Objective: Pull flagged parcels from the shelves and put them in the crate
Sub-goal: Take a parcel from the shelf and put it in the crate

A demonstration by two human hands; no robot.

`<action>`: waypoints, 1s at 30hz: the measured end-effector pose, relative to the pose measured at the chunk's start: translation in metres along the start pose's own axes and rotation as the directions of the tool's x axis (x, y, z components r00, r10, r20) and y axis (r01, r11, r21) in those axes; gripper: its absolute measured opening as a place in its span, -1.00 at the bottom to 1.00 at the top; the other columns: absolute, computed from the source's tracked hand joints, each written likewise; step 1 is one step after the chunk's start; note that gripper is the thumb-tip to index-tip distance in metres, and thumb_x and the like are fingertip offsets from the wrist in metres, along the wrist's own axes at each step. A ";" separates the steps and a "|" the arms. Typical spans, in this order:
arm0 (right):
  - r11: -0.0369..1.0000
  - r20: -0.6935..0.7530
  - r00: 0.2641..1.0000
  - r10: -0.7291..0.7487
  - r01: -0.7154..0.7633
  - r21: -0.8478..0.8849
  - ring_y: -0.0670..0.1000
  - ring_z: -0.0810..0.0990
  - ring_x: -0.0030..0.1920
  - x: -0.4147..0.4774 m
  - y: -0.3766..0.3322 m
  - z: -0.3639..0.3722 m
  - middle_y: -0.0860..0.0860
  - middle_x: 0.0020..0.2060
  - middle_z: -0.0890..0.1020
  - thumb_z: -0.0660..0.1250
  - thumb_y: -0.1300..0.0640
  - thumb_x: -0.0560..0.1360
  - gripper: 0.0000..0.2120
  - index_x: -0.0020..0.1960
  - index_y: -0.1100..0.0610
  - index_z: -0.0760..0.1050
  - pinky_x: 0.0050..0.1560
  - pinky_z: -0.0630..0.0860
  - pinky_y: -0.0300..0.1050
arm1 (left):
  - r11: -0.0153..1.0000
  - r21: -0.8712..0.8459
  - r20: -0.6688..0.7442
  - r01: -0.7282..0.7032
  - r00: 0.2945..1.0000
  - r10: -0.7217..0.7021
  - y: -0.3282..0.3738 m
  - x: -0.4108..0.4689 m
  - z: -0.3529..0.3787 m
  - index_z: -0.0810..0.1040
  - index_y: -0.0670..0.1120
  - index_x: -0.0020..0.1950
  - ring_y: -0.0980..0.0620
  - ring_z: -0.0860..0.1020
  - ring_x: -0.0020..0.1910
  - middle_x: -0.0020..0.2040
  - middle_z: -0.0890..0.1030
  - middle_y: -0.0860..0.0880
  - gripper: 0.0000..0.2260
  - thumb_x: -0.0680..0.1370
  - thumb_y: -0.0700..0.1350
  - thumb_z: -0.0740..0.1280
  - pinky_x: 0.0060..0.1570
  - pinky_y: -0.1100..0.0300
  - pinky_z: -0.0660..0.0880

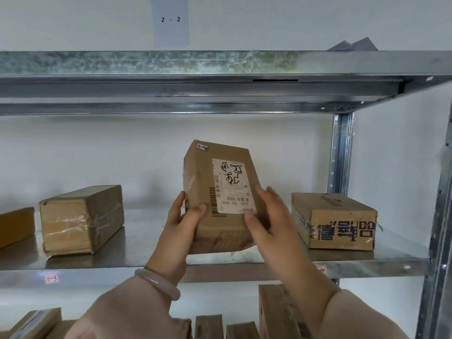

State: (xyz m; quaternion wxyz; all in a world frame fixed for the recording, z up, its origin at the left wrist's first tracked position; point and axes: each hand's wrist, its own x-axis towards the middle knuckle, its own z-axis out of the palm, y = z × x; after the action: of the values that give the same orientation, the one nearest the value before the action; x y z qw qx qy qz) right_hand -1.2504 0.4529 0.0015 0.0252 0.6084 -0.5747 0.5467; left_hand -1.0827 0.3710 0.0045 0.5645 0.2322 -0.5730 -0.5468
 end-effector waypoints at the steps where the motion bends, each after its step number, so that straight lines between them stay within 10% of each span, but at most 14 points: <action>1: 0.997 0.024 0.998 0.056 -0.057 0.050 -0.12 0.24 0.43 0.004 0.003 -0.002 -0.25 0.45 0.22 0.21 -0.17 0.54 -0.48 0.44 -0.35 0.10 0.37 0.37 -0.10 | 0.999 -0.023 0.008 0.032 0.999 -0.032 0.001 0.002 -0.002 0.33 0.28 0.40 0.02 0.66 0.05 0.13 0.65 0.06 -0.29 0.28 0.17 0.45 0.11 -0.08 0.57; 3: 0.971 0.124 0.984 0.130 -0.152 0.184 -0.29 0.40 0.24 0.009 0.009 0.000 -0.42 0.21 0.37 0.26 -0.14 0.54 -0.49 0.41 -0.37 0.11 0.02 0.43 -0.52 | 0.998 -0.008 -0.020 0.055 0.998 -0.055 0.001 0.005 -0.002 0.31 0.25 0.44 -0.04 0.63 0.10 0.21 0.61 0.01 -0.24 0.25 0.19 0.43 0.14 -0.13 0.55; 6: 0.949 0.161 0.974 0.158 -0.195 0.247 -0.47 0.44 -0.01 0.016 0.013 0.011 -0.51 0.06 0.36 0.29 -0.11 0.53 -0.43 0.45 -0.32 0.11 -0.26 0.34 -0.65 | 0.999 0.012 -0.097 0.045 0.994 -0.043 -0.001 0.013 -0.005 0.35 0.25 0.42 0.03 0.63 0.09 0.17 0.62 0.04 -0.45 0.44 0.16 0.37 0.09 -0.02 0.56; 13: 0.926 0.171 0.958 0.231 -0.270 0.265 -0.14 0.50 0.18 0.033 0.016 0.047 -0.19 0.26 0.46 0.22 -0.17 0.54 -0.45 0.46 -0.26 0.11 0.04 0.48 -0.29 | 0.946 0.324 -0.136 0.021 0.990 0.024 -0.002 0.035 -0.024 0.36 0.20 0.39 0.12 0.54 0.07 0.15 0.57 0.06 -0.50 0.47 0.17 0.34 -0.05 0.17 0.44; 20: 0.954 0.230 0.957 0.178 -0.225 0.200 -0.27 0.43 0.14 0.034 0.023 0.033 -0.34 0.21 0.39 0.17 -0.11 0.58 -0.56 0.42 -0.33 0.17 -0.02 0.28 -0.44 | 0.864 0.496 -0.178 0.084 0.984 0.007 -0.005 0.046 -0.034 0.34 0.07 0.45 -0.03 0.49 0.14 0.25 0.51 -0.04 -0.49 0.53 0.19 0.28 0.05 0.12 0.45; 26: 0.999 -0.163 0.986 0.037 -0.031 0.040 -0.30 0.36 0.26 0.041 0.045 -0.048 -0.29 0.28 0.40 0.22 -0.11 0.56 -0.58 0.40 -0.26 0.29 0.26 0.27 -0.32 | 0.514 0.730 0.023 -0.450 0.767 0.641 0.012 0.028 0.013 0.39 0.01 0.44 0.02 0.33 0.38 0.38 0.43 -0.05 -0.53 0.54 0.04 0.31 0.35 0.25 0.21; 30: 0.987 -0.372 0.925 0.076 -0.124 -0.106 -0.32 0.37 0.19 0.040 0.080 -0.105 -0.18 0.30 0.41 0.27 -0.05 0.54 -0.58 0.39 -0.15 0.35 0.25 0.21 -0.28 | 0.505 0.597 0.203 -0.623 0.727 0.656 0.004 0.011 0.073 0.43 0.14 0.38 0.24 0.33 0.34 0.36 0.42 0.12 -0.58 0.52 0.14 0.24 0.23 0.60 0.13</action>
State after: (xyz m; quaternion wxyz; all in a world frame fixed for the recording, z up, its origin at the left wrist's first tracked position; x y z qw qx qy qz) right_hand -1.3854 0.4680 0.0237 0.1429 0.4626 -0.6238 0.6135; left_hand -1.1497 0.3886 0.0296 0.6278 0.1920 -0.7512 -0.0689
